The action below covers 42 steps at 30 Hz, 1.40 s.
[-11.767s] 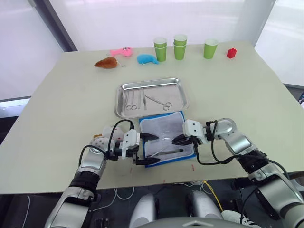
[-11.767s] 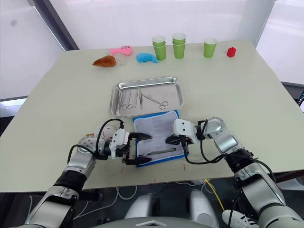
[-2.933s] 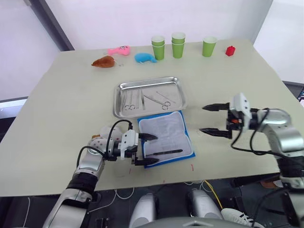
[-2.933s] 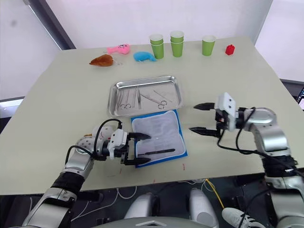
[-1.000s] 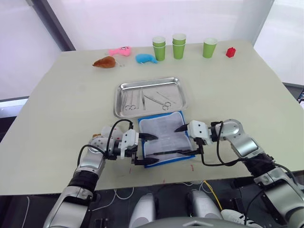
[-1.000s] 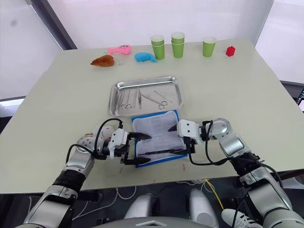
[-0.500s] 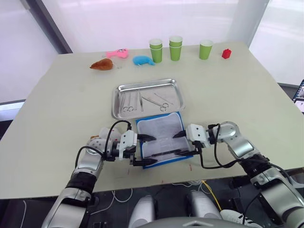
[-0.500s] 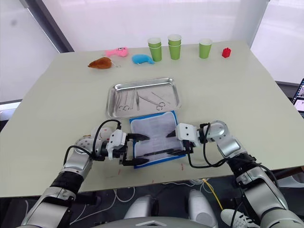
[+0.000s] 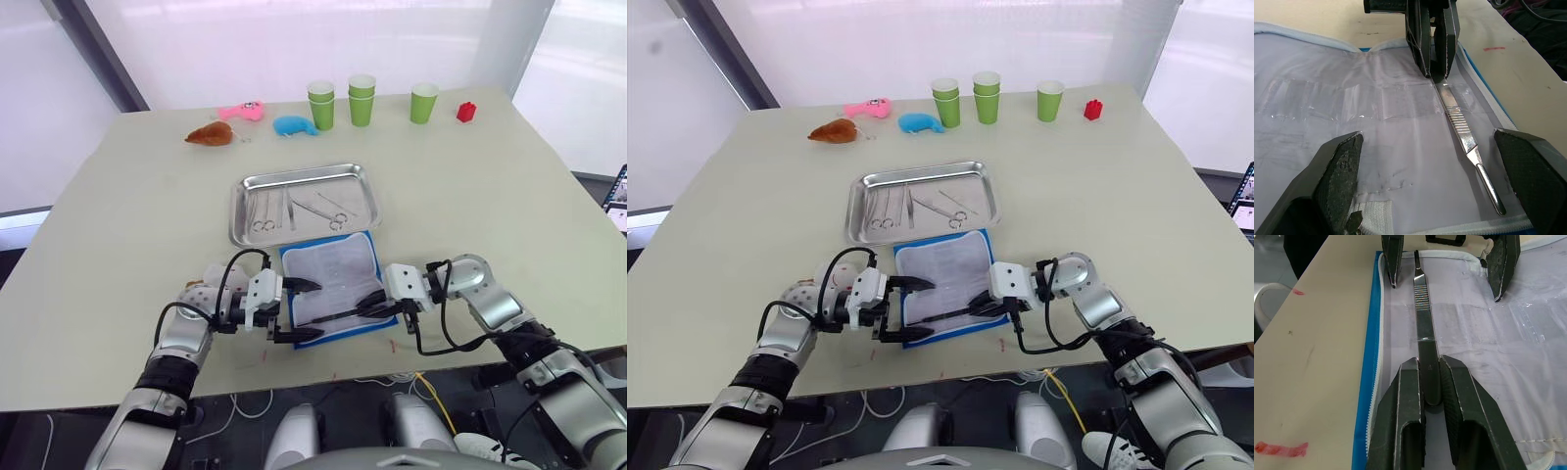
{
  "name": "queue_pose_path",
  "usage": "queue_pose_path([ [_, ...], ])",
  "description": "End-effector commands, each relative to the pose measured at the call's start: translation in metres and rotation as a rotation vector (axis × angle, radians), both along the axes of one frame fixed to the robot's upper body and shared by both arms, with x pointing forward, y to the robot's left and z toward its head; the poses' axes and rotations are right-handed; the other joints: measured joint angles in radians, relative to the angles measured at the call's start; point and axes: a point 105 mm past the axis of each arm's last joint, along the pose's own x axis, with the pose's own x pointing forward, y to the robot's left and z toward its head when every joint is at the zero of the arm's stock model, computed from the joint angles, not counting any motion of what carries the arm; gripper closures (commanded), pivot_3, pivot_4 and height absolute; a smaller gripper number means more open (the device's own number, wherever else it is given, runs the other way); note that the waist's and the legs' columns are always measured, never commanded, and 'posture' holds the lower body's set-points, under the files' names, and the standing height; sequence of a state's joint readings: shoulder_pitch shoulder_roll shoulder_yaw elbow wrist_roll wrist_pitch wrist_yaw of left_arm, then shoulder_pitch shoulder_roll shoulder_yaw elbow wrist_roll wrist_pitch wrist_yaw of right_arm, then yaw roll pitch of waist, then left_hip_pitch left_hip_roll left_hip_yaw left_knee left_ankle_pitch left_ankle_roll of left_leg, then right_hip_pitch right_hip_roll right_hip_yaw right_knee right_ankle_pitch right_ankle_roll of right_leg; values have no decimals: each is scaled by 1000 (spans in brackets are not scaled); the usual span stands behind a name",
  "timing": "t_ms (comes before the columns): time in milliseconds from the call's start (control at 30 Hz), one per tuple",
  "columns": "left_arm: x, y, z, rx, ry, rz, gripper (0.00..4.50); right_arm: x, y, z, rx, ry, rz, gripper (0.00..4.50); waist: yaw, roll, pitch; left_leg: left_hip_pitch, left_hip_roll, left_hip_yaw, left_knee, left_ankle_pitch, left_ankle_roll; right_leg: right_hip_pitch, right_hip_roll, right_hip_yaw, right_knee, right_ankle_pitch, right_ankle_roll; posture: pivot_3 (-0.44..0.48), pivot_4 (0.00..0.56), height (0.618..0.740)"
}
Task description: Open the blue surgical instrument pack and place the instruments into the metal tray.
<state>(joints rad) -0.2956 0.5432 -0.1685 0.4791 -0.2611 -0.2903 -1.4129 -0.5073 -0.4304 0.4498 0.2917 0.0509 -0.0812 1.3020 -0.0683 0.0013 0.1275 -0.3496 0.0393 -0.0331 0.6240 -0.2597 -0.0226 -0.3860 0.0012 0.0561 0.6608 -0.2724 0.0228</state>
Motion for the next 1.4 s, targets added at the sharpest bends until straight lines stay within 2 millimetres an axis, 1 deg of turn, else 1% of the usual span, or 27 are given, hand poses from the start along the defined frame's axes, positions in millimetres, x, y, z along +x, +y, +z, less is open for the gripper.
queue_pose_path([
  [33, -27, 17, -50, 140, 220, 38, 0, -3, -4, -6, -55, 10, -2, 4434, 0, 0, 1, 0, 0, 0, 0, 0, 0, 0, 0, 0, 0, 0, 0, 0, 150, 740],
  [233, -28, 16, -51, 138, 222, 37, 0, -4, -1, 9, -81, -12, 3, 4434, 2, 1, 5, 0, 0, 0, -1, 0, 0, 0, 0, 0, -1, 0, 0, 0, 150, 740],
  [500, -28, 17, -51, 143, 222, 36, 0, 1, 3, 34, -107, -71, -43, 4434, 3, 1, 9, 0, 0, 0, -2, 0, 0, 0, -1, 0, -2, 0, 0, 0, 150, 740],
  [700, -28, 16, -52, 141, 224, 33, 0, 3, -1, 52, -140, -101, -70, 4434, 4, 1, 11, 0, 0, 0, -2, 0, 0, -1, -1, -1, -2, 0, 0, 0, 150, 740],
  [933, -28, 14, -53, 137, 225, 32, 0, 3, -15, 69, -172, -152, -75, 4434, 6, 0, 13, -1, -1, 0, -2, 0, 0, -1, -1, -1, -2, 0, 0, 0, 150, 740],
  [1000, -28, 14, -53, 136, 225, 32, 0, 4, -17, 71, -177, -160, -79, 4434, 6, 0, 13, -1, -1, -1, -3, 0, 0, -1, -1, -1, -3, 0, 0, 0, 150, 740],
  [1400, -26, 11, -52, 132, 223, 30, 0, 11, -48, 81, -215, -198, -109, 4434, 8, 0, 14, -1, -1, 0, -4, 0, 0, -1, -2, -1, -4, 0, 0, 0, 150, 740],
])
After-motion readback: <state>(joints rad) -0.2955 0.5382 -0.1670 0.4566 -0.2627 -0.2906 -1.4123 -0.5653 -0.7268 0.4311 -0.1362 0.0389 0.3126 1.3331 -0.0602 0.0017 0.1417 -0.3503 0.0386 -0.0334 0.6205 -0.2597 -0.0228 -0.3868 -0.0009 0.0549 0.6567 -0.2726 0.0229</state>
